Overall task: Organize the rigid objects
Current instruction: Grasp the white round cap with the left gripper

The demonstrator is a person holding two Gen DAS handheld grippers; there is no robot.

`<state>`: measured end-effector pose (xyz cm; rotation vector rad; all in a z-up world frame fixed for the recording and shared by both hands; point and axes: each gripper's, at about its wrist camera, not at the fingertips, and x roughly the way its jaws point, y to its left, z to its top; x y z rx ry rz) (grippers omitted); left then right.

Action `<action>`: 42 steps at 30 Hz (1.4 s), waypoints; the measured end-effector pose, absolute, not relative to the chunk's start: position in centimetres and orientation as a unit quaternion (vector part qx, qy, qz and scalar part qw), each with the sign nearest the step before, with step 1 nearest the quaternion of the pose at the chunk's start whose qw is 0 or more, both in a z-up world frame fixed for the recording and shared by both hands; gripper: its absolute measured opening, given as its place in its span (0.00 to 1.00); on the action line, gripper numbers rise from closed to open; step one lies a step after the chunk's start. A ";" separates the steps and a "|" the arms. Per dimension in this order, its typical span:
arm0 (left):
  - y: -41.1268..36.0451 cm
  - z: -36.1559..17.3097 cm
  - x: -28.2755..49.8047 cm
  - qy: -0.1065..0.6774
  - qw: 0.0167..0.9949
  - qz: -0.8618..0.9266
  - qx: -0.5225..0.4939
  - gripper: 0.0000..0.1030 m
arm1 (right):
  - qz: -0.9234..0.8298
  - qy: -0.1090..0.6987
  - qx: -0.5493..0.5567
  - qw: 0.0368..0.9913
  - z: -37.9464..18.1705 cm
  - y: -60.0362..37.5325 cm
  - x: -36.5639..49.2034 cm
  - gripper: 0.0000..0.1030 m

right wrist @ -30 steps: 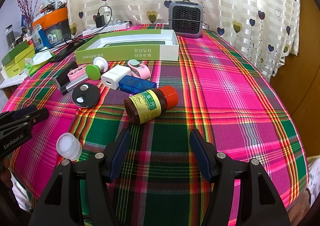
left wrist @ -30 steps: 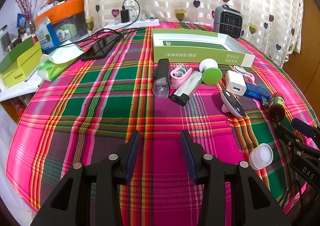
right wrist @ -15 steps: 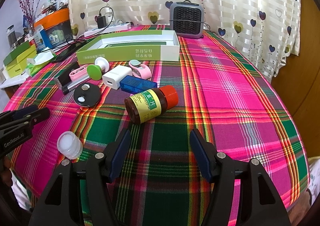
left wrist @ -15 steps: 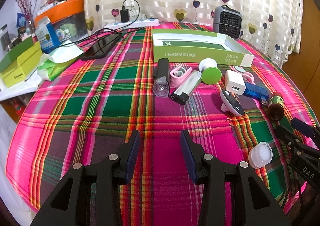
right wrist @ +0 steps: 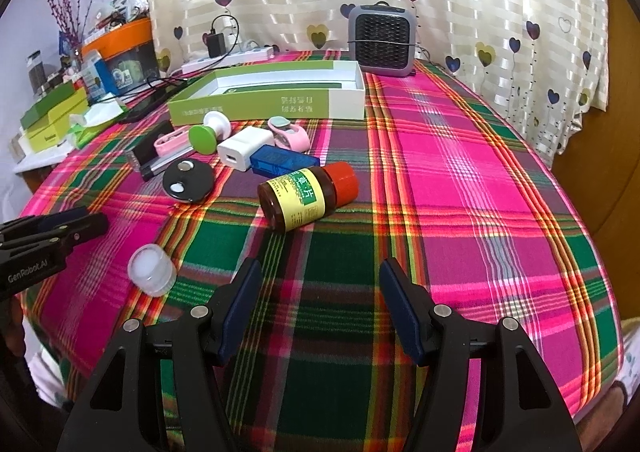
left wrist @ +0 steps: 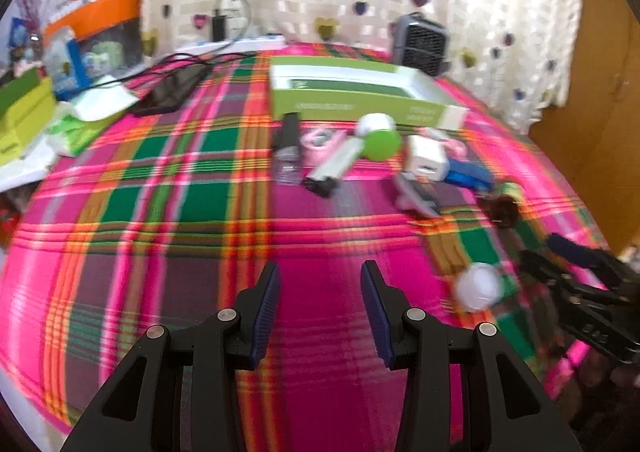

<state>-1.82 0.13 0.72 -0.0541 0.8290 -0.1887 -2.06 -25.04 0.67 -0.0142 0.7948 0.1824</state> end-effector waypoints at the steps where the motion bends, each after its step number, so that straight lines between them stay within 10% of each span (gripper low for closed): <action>1: -0.1 0.8 -1.9 0.401 0.910 -0.103 -0.026 0.38 | 0.092 0.386 -0.003 0.918 0.7 -25.2 -2.2 0.60; 42: -6.4 0.5 -1.9 0.401 0.881 -0.245 0.054 0.26 | 0.082 0.381 0.017 0.921 0.6 -27.2 -2.7 0.60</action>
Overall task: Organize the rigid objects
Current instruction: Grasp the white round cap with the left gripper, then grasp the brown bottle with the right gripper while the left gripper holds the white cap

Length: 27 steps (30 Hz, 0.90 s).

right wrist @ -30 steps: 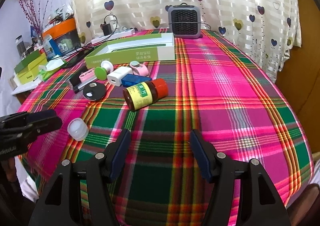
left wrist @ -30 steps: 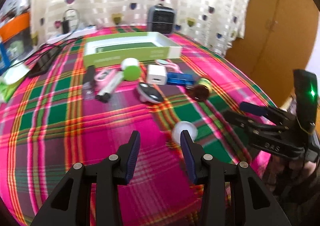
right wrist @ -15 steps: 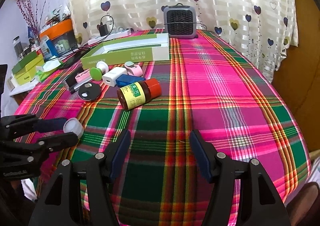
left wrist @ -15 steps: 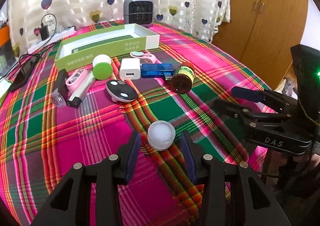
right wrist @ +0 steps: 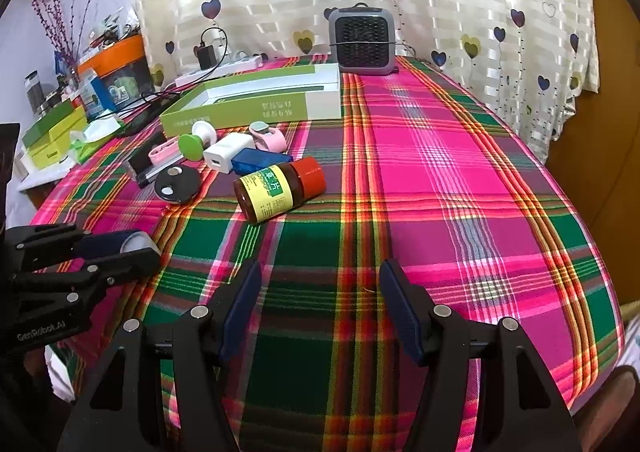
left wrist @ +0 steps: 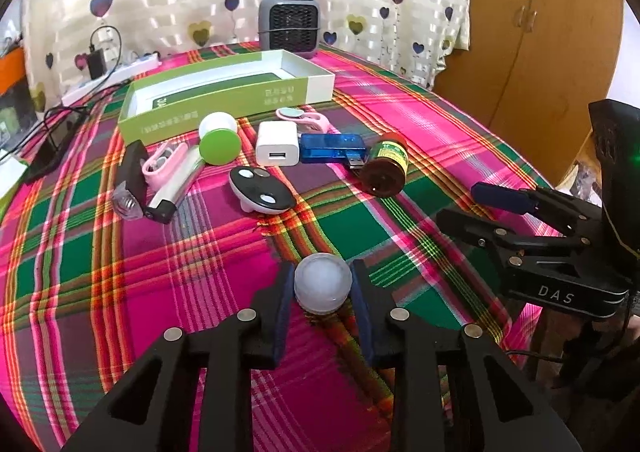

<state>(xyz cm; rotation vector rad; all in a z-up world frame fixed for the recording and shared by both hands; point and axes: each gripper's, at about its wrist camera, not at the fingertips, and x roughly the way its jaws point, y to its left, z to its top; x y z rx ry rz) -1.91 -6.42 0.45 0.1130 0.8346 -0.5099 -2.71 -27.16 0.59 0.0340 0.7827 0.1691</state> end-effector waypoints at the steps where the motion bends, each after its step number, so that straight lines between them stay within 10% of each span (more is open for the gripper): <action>1: -6.3 0.5 -1.9 0.400 0.882 -0.244 0.053 0.26 | 0.082 0.381 0.016 0.921 0.6 -27.1 -2.7 0.60; 27: -1.4 0.3 0.2 0.399 0.897 -0.190 0.009 0.26 | 0.066 0.382 0.088 0.918 2.3 -24.1 1.8 0.60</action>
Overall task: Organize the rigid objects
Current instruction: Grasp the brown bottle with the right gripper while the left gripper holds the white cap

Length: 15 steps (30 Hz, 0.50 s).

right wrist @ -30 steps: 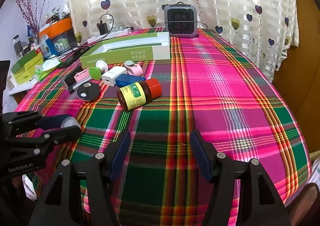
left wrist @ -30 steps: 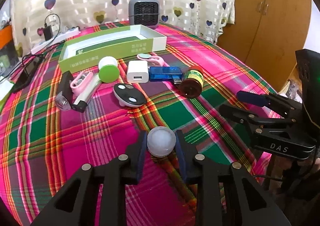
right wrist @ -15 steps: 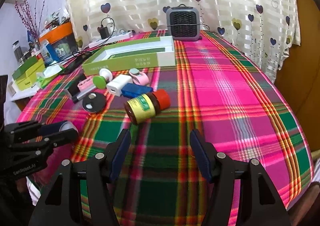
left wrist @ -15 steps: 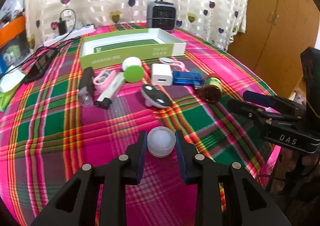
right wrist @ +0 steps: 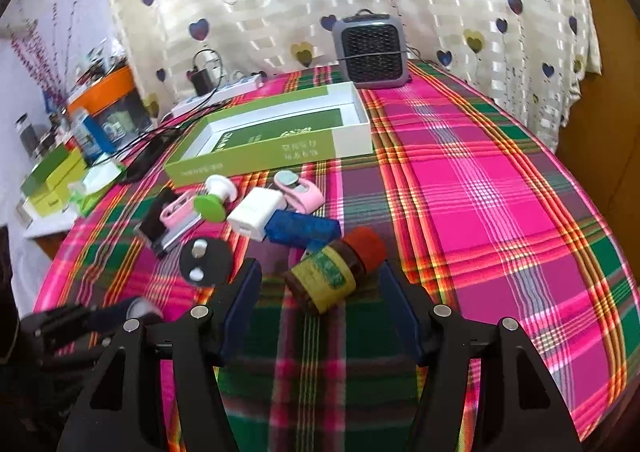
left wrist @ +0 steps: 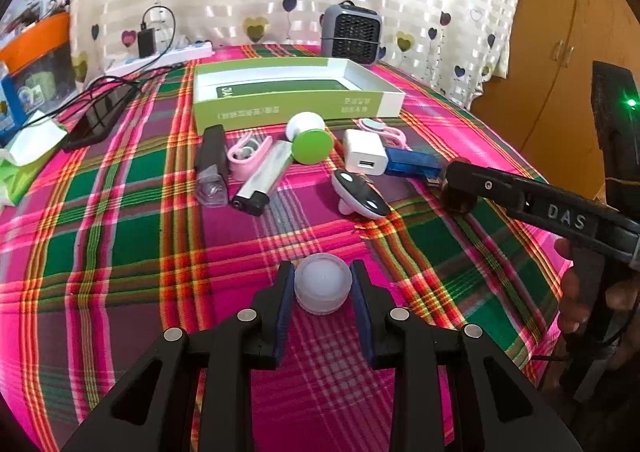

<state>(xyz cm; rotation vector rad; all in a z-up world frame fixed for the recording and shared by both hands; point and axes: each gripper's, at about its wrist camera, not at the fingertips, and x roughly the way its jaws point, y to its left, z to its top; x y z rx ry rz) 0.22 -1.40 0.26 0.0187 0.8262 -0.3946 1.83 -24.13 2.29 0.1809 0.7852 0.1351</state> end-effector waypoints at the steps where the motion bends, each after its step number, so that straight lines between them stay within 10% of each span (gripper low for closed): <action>1: -1.3 0.3 0.3 0.399 0.897 -0.192 0.007 0.26 | 0.064 0.384 0.090 0.917 2.2 -24.1 2.0 0.60; 15: -0.8 0.1 1.0 0.398 0.896 -0.197 -0.001 0.26 | 0.011 0.406 0.082 0.910 1.7 -25.4 1.7 0.60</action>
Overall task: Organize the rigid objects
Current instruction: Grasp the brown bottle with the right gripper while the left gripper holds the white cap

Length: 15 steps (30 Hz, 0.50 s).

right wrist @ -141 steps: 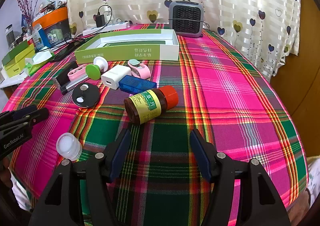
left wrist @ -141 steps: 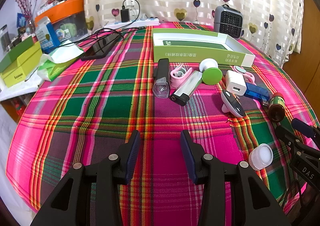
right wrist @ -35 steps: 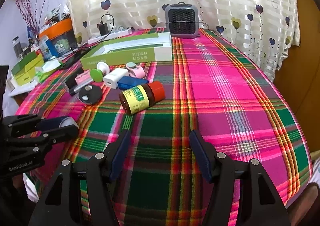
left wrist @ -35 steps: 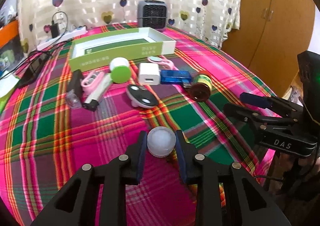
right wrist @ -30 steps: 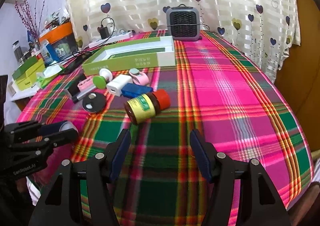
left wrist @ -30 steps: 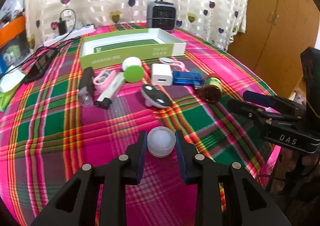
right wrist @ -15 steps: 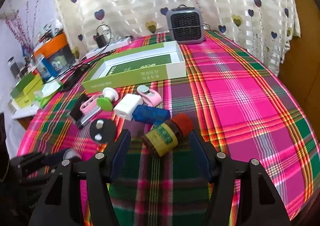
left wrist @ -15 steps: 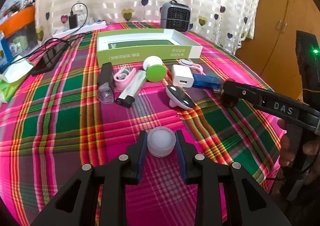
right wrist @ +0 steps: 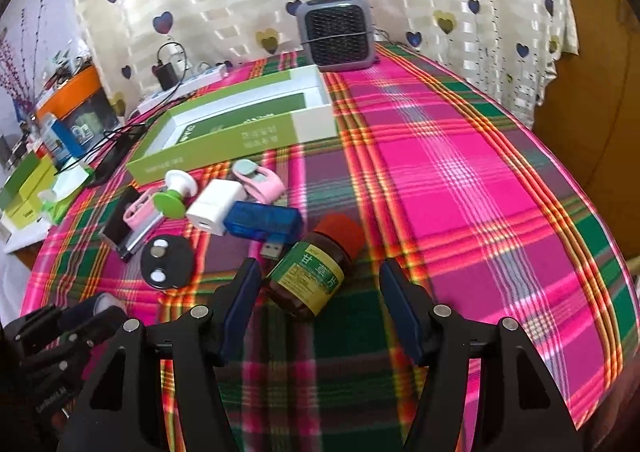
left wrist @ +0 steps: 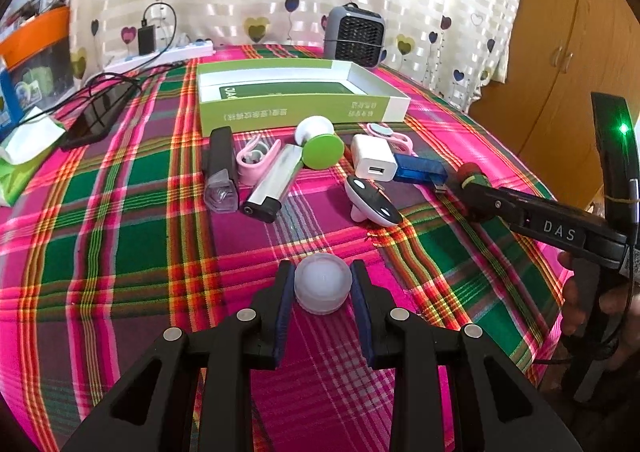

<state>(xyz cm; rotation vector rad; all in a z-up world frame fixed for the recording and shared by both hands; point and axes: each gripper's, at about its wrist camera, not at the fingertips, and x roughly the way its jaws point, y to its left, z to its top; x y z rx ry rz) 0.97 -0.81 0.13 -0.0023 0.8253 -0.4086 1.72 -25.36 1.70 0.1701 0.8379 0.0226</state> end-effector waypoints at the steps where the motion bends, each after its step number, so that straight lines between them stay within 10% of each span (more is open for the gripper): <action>1: -0.8 0.1 1.0 0.398 0.896 -0.198 -0.001 0.26 | 0.006 0.408 0.078 0.910 1.7 -25.4 1.7 0.60; 15: -0.7 0.2 1.1 0.398 0.896 -0.197 -0.001 0.26 | -0.017 0.411 0.053 0.910 1.0 -25.3 2.6 0.57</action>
